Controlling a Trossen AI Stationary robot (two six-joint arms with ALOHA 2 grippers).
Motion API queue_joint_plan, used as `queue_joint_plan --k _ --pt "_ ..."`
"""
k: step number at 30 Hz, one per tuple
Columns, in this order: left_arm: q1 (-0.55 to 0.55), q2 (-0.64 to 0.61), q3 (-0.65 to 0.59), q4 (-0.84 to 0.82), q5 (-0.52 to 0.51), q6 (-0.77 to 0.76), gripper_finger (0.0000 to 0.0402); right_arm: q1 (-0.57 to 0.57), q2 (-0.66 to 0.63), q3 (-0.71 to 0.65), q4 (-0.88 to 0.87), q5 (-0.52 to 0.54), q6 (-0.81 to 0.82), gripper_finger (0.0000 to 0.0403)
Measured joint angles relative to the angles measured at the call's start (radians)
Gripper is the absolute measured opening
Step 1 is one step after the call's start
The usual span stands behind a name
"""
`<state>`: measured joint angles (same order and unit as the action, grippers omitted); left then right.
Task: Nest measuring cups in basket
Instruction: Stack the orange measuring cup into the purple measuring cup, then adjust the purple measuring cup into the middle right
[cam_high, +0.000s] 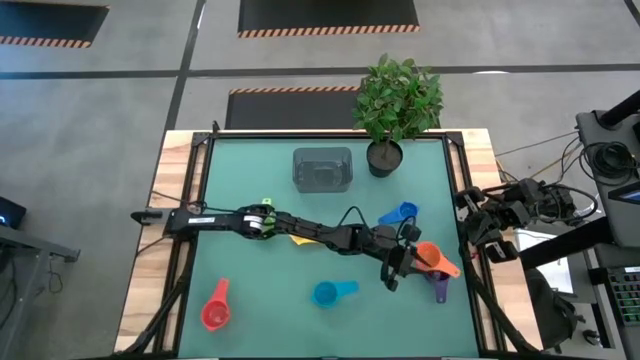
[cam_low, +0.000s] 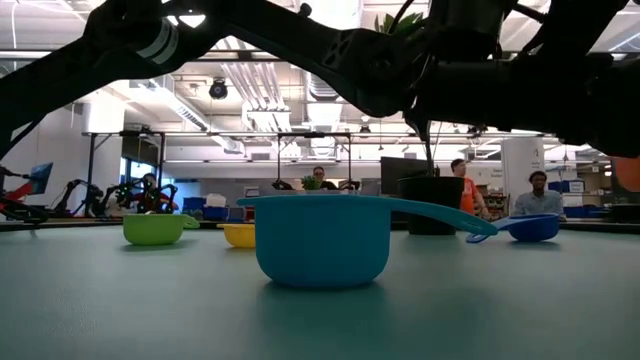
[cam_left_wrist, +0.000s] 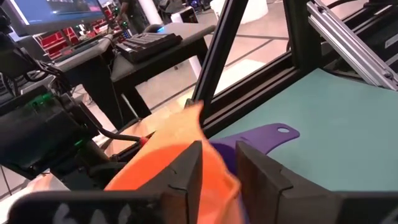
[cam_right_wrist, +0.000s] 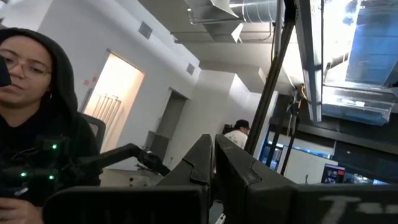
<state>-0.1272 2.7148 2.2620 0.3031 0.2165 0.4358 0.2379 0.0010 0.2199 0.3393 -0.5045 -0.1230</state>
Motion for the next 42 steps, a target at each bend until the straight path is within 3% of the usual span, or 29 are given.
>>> queue_joint_plan --k 11,14,19,33,37,42 --pt "0.002 0.000 0.000 -0.007 0.002 -0.006 0.0114 0.000 0.000 0.000 -0.001 0.000 0.000 0.0009" --pt "0.005 0.000 0.000 -0.016 0.004 -0.015 0.0088 0.000 0.000 0.000 -0.001 0.000 0.000 0.0009" --pt "0.007 0.000 0.000 -0.016 0.035 -0.010 0.0010 0.000 0.000 0.000 -0.001 0.000 0.000 0.0009" --pt "0.006 -0.001 0.000 -0.016 0.037 0.004 0.0000 0.000 0.000 0.000 -0.016 0.000 0.000 0.0009" --pt "0.004 -0.038 0.000 -0.108 0.037 0.035 0.0000 0.000 0.000 0.000 -0.027 0.000 0.000 0.0009" --pt "-0.003 -0.139 0.001 -0.345 0.039 0.099 0.0000 0.000 0.000 0.002 -0.046 0.003 0.000 0.0009"
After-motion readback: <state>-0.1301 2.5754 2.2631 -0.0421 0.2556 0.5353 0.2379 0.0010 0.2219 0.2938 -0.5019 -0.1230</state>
